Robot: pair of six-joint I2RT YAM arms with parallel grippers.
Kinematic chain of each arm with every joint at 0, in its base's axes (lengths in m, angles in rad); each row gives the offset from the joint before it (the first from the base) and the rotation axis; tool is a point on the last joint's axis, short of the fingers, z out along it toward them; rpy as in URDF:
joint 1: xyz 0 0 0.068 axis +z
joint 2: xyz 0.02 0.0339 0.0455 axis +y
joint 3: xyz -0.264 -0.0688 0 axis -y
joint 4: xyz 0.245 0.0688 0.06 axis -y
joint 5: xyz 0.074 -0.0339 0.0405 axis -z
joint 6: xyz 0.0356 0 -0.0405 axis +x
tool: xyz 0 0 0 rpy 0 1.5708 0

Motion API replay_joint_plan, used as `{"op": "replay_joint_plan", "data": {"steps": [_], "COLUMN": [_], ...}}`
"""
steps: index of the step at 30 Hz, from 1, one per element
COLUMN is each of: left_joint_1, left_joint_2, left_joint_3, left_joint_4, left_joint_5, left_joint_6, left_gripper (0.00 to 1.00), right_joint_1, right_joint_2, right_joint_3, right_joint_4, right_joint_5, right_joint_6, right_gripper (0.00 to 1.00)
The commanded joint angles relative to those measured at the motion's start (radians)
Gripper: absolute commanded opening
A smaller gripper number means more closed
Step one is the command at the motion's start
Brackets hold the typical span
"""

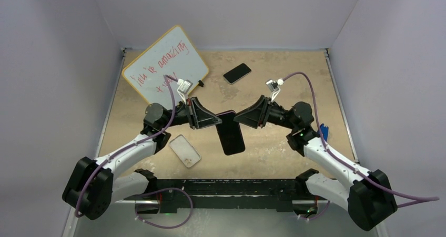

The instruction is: Put the phone into the phone case

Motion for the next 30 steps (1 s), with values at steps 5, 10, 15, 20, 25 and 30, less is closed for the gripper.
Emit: {"op": "replay_joint_plan", "data": {"steps": [5,10,15,20,25,30], "left_joint_1": [-0.002,-0.002,-0.002,-0.002,-0.002,-0.001], "left_joint_2": [-0.01,-0.009,0.004,0.025,0.038,0.035], "left_joint_3": [0.06,0.07,0.07,0.067,0.066,0.095], "left_joint_4": [-0.043,-0.087,-0.074,-0.033,-0.027,-0.227], "left_joint_5": [0.096,0.095,0.098,0.107,0.108,0.067], "left_joint_6": [0.135,0.169,0.168,0.143,0.14,0.235], "left_gripper": [0.0,0.0,0.0,0.0,0.0,0.0], "right_joint_1": [0.003,0.002,0.004,0.01,0.013,0.013], "right_joint_2": [0.041,0.069,0.088,0.108,0.121,0.113], "right_joint_3": [0.12,0.139,0.159,0.177,0.182,0.184], "right_joint_4": [-0.023,-0.041,-0.125,-0.171,-0.171,-0.179], "right_joint_5": [-0.061,-0.099,-0.128,-0.15,-0.173,-0.174], "right_joint_6": [-0.052,-0.056,-0.108,-0.133,-0.136,-0.145], "right_gripper": [0.58,0.64,0.7,0.68,0.58,0.34]}}
